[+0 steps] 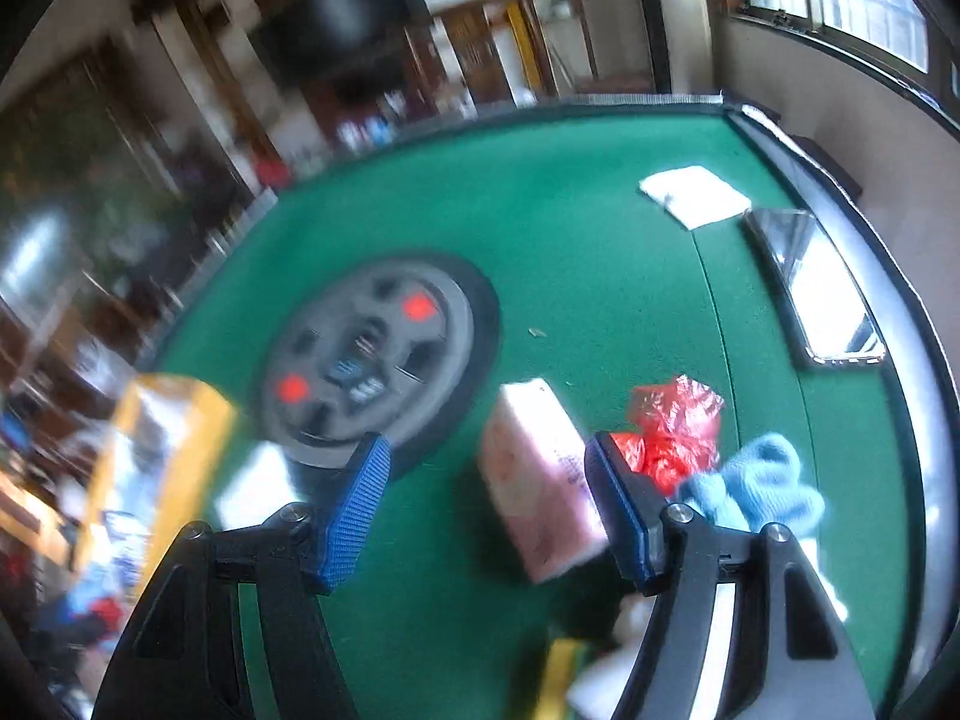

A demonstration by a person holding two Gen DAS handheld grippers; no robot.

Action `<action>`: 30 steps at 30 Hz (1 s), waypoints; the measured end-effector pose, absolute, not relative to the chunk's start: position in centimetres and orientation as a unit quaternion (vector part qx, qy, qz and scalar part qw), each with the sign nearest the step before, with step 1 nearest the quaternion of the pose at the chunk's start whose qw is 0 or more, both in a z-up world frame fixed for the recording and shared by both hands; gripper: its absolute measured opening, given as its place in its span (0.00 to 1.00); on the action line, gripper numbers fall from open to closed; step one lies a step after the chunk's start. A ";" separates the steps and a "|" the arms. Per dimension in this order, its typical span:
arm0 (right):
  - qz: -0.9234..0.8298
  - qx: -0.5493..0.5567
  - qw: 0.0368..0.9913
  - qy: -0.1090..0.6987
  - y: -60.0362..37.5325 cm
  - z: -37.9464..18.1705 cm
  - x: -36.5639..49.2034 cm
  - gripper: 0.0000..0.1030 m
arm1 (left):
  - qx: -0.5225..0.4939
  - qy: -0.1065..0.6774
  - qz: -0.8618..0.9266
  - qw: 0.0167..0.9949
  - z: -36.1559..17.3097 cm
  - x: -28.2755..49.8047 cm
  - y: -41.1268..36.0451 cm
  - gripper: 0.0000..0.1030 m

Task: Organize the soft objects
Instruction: 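Carry sock into box with left tool while right tool drops pink tissue pack there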

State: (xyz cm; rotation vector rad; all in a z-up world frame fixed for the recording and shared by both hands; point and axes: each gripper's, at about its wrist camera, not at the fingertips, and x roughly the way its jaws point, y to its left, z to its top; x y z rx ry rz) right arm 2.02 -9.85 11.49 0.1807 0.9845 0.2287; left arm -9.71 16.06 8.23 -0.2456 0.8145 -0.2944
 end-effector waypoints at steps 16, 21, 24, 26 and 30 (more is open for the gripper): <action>0.127 0.177 0.813 0.540 -6.4 8.8 0.8 0.61 | -0.182 0.386 -0.083 0.901 6.6 -10.9 24.5 0.30; 0.095 0.203 0.813 0.538 -4.7 7.6 2.1 0.61 | -0.182 0.389 -0.052 0.902 6.2 -11.2 26.4 0.30; 0.073 0.211 0.819 0.528 -4.2 7.7 2.8 0.61 | -0.177 0.392 -0.032 0.902 5.9 -11.5 27.4 0.30; 0.063 0.206 0.821 0.528 -3.5 7.8 3.4 0.61 | -0.168 0.396 -0.011 0.902 5.6 -11.6 28.1 0.30; 0.043 0.157 0.831 0.533 -2.1 7.8 3.9 0.61 | -0.149 0.412 0.032 0.899 4.7 -11.4 29.7 0.30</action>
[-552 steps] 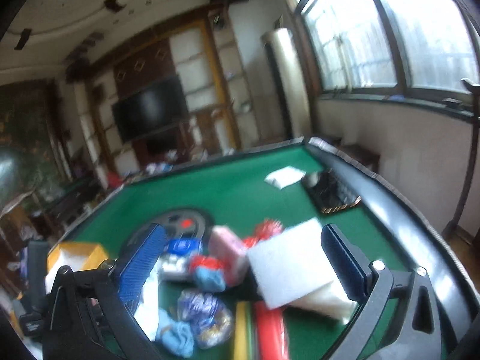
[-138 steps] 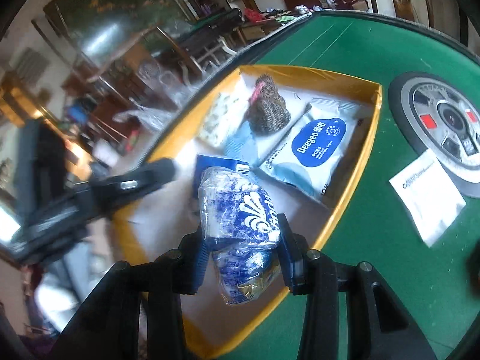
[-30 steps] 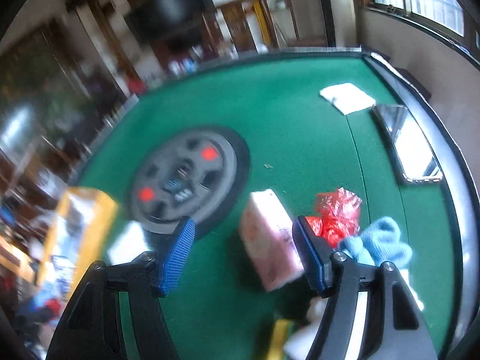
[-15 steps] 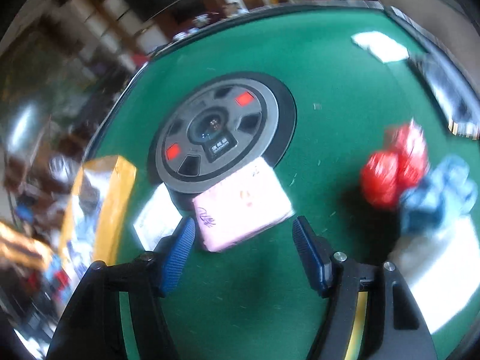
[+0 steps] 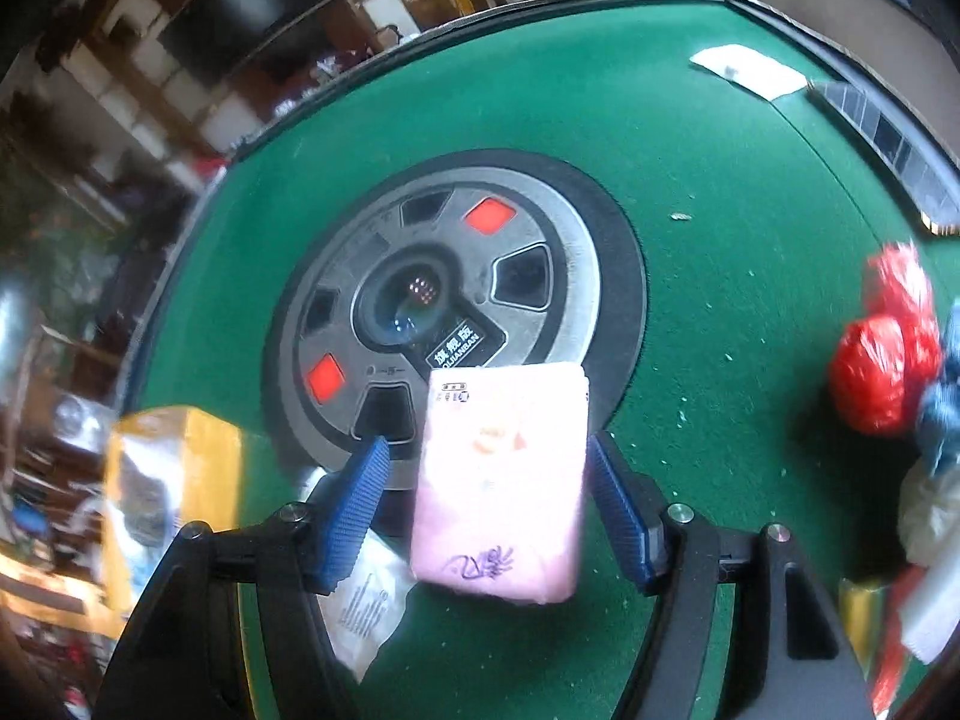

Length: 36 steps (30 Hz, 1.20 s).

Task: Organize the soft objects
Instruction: 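Carry sock into box with left tool while right tool drops pink tissue pack there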

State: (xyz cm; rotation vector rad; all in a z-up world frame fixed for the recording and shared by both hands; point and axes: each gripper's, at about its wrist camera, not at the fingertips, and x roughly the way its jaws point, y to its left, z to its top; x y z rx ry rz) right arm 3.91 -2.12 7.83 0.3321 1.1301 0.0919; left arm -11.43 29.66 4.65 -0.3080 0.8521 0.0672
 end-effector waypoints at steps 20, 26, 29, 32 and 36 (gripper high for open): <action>0.180 0.124 0.857 0.467 1.4 14.4 -3.9 0.44 | -0.181 0.383 0.078 0.902 5.5 -12.0 33.4 0.45; 0.368 0.062 0.791 0.484 11.3 16.2 -9.4 0.45 | -0.209 0.364 0.096 0.903 6.2 -12.9 35.0 0.45; 0.426 0.015 0.746 0.512 16.7 14.7 -11.9 0.45 | -0.211 0.361 0.099 0.903 6.2 -13.2 35.2 0.45; 0.457 -0.021 0.710 0.535 20.6 12.8 -13.4 0.45 | -0.210 0.358 0.099 0.904 6.3 -13.5 35.4 0.45; 0.469 -0.055 0.678 0.564 23.8 10.7 -14.3 0.45 | -0.205 0.357 0.102 0.906 6.2 -13.6 35.6 0.45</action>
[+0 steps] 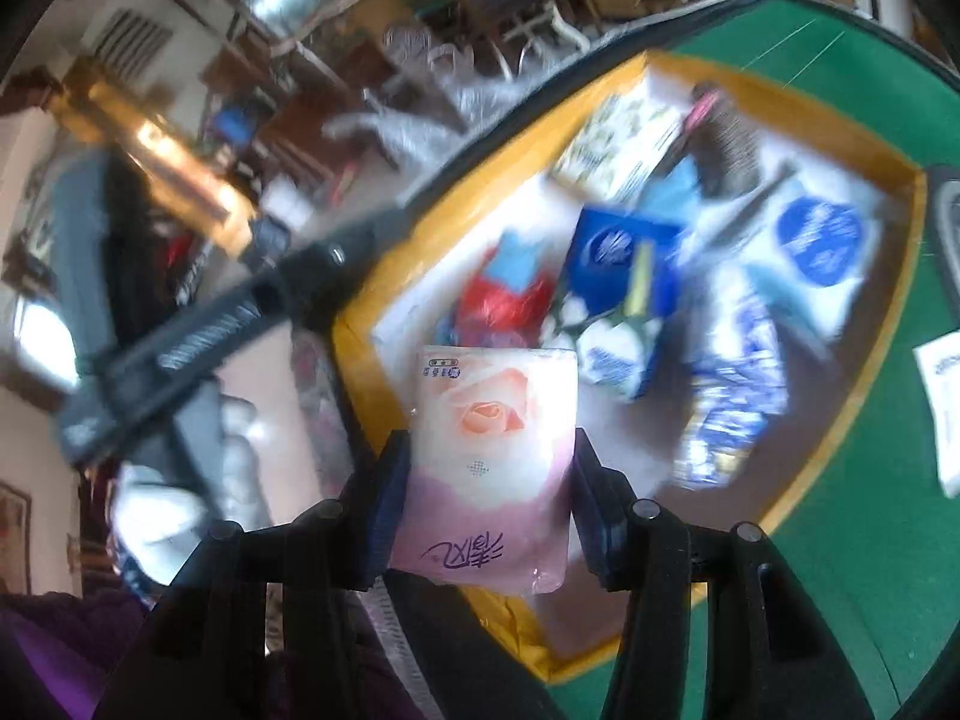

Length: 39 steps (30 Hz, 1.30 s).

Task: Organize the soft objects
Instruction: 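Carry sock into box with left tool while right tool drops pink tissue pack there, then move both open tools back over the remaining items on the table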

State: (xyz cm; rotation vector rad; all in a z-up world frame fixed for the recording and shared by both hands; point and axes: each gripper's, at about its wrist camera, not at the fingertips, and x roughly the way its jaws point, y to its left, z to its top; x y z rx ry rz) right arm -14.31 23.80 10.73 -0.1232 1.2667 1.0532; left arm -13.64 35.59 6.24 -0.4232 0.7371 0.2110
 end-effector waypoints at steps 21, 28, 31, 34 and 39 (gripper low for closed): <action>0.379 -0.158 0.764 0.497 27.9 10.0 -13.1 0.50 | -0.142 0.351 0.140 0.915 6.6 -14.3 34.4 0.62; 0.395 -0.127 0.783 0.463 25.3 12.3 -14.4 0.55 | -0.131 0.350 0.146 0.916 6.9 -14.3 34.0 0.63; 0.393 -0.103 0.793 0.454 23.6 13.0 -14.5 0.56 | -0.124 0.353 0.145 0.916 7.1 -14.1 33.5 0.63; 0.385 -0.074 0.803 0.448 21.6 13.2 -14.3 0.56 | -0.114 0.353 0.143 0.917 7.3 -14.0 32.8 0.63; 0.343 -0.020 0.833 0.435 15.0 13.6 -13.6 0.56 | -0.096 0.355 0.136 0.920 7.7 -13.9 31.0 0.63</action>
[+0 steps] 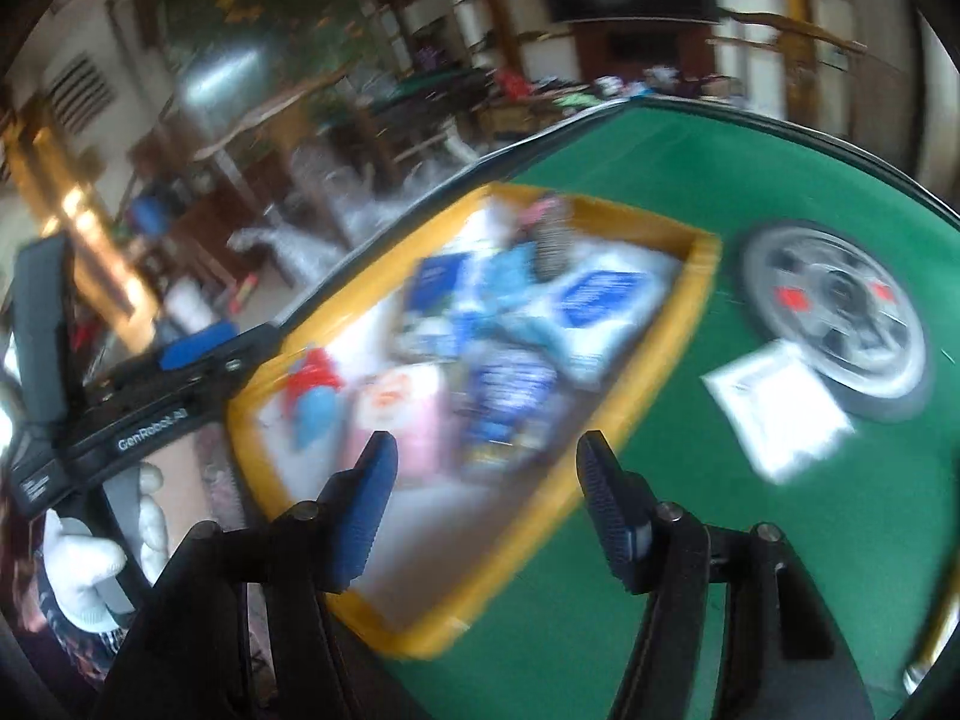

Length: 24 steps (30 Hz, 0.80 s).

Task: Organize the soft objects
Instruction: 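Move both open tools back over the remaining items on the table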

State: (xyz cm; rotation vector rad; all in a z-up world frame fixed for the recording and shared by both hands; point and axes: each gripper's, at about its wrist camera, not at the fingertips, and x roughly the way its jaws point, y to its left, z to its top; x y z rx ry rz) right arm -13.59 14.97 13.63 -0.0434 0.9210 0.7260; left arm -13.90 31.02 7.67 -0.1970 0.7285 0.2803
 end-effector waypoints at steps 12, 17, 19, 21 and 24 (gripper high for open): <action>0.086 0.142 0.907 0.386 -12.4 17.1 -12.1 0.56 | -0.080 0.354 0.048 0.931 8.3 -12.8 25.3 0.70; -0.019 0.173 0.911 0.373 -20.6 17.0 -11.5 0.62 | -0.075 0.363 -0.008 0.929 8.3 -11.8 22.2 0.70; -0.034 0.175 0.907 0.380 -22.0 16.4 -10.5 0.62 | -0.069 0.363 -0.018 0.929 8.4 -11.9 21.2 0.70; -0.022 0.183 0.900 0.396 -22.3 15.6 -9.1 0.62 | -0.058 0.362 -0.027 0.930 8.6 -12.0 20.2 0.70; 0.013 0.202 0.883 0.423 -21.5 13.6 -6.3 0.62 | -0.051 0.364 -0.032 0.930 8.7 -12.3 19.2 0.70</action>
